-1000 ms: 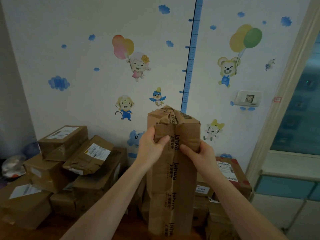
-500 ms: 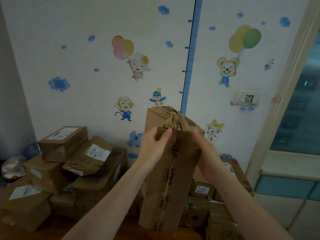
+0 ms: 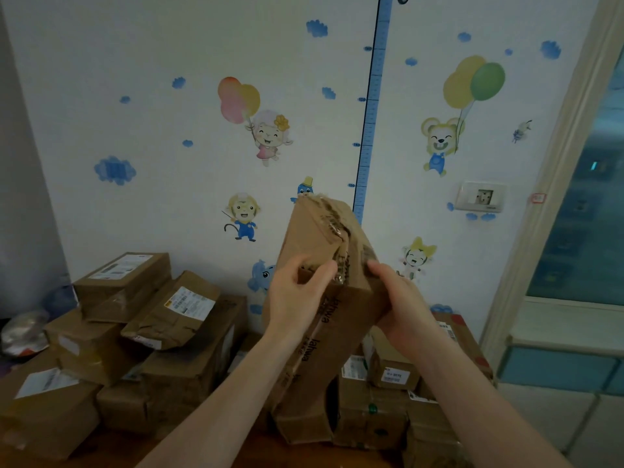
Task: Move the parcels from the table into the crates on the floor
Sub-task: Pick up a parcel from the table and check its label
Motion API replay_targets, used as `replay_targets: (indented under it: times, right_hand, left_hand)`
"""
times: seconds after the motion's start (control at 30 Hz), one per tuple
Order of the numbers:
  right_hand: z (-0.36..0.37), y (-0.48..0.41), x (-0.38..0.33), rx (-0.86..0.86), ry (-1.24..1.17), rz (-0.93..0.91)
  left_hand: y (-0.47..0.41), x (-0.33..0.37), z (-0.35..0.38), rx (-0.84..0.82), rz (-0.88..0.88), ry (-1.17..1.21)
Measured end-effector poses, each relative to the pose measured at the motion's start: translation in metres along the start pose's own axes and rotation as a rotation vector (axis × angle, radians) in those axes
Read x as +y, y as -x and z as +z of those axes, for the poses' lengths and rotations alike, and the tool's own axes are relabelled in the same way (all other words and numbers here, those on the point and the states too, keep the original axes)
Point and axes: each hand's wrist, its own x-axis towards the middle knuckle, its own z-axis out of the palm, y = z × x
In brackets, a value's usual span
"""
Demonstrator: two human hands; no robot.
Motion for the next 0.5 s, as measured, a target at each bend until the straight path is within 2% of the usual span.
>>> replay_targets:
  times: [0.07, 0.17, 0.27, 0.5]
  right_hand:
    - [-0.002, -0.002, -0.001, -0.014, 0.05, -0.008]
    - [-0.004, -0.006, 0.005, 0.038, 0.101, -0.121]
    - [-0.005, -0.009, 0.016, 0.102, 0.133, -0.193]
    - [-0.01, -0.01, 0.021, 0.111, 0.058, -0.221]
  left_hand:
    - [0.0, -0.004, -0.003, -0.037, 0.028, -0.052]
    - [-0.004, -0.002, -0.006, -0.164, 0.067, -0.144]
    - [-0.007, 0.005, -0.005, -0.26, 0.036, -0.239]
    - [-0.003, -0.003, -0.004, -0.272, 0.221, -0.354]
